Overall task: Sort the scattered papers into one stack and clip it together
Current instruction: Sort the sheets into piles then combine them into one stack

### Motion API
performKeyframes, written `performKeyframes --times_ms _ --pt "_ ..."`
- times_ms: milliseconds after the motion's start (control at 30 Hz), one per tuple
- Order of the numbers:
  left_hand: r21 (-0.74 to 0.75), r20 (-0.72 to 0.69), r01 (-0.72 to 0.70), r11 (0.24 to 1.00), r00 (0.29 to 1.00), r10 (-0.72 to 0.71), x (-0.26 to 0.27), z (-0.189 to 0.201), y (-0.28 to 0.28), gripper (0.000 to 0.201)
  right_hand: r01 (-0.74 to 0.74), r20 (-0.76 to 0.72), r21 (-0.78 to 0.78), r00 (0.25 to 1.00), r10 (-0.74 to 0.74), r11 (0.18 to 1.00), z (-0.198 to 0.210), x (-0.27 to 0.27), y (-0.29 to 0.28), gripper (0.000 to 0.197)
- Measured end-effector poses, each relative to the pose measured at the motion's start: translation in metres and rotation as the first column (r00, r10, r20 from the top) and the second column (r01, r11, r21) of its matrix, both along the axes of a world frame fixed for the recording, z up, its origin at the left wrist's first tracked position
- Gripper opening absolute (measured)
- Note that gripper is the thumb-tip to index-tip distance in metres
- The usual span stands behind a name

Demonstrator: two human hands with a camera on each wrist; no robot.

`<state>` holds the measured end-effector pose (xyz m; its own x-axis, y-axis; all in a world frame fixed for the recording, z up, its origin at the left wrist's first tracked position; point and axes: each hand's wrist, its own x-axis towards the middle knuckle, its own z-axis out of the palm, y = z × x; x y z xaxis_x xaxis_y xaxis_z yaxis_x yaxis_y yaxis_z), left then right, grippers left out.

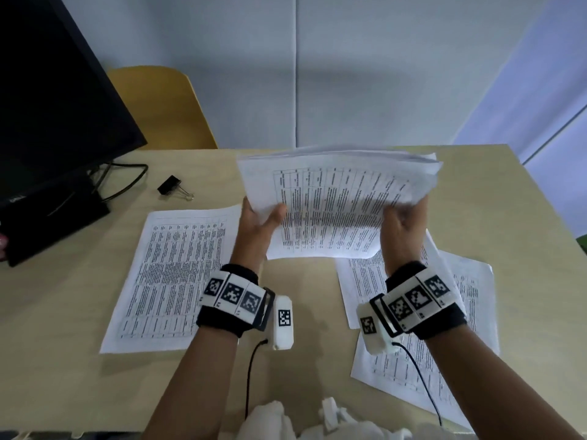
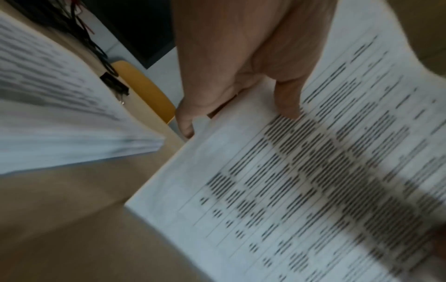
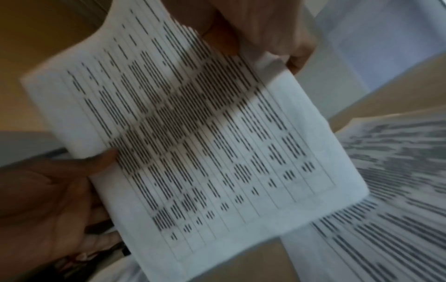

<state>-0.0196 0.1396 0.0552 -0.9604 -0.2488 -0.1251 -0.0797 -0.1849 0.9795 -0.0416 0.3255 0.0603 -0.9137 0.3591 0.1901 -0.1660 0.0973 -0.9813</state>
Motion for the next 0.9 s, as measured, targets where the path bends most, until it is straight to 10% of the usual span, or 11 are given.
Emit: performKeyframes --times_ms 233,467,900 --pt "-0.202 0.072 0.036 0.979 0.997 -0.022 0.004 0.004 -0.016 0.026 0.066 -0.006 0.033 0.998 -0.066 0.997 -0.006 0.006 -0.017 0.017" --pt "-0.251 -0.124 -0.175 0.952 0.981 0.147 0.001 0.053 -0.098 0.029 -0.246 0.118 0.099 0.965 0.234 0.964 0.002 0.014 -0.079 0.028" --pt "-0.591 0.395 -0.084 0.802 0.837 0.379 0.025 -0.052 -0.23 0.032 -0.609 0.636 0.151 0.663 0.395 0.778 -0.061 0.056 -0.193 0.017"
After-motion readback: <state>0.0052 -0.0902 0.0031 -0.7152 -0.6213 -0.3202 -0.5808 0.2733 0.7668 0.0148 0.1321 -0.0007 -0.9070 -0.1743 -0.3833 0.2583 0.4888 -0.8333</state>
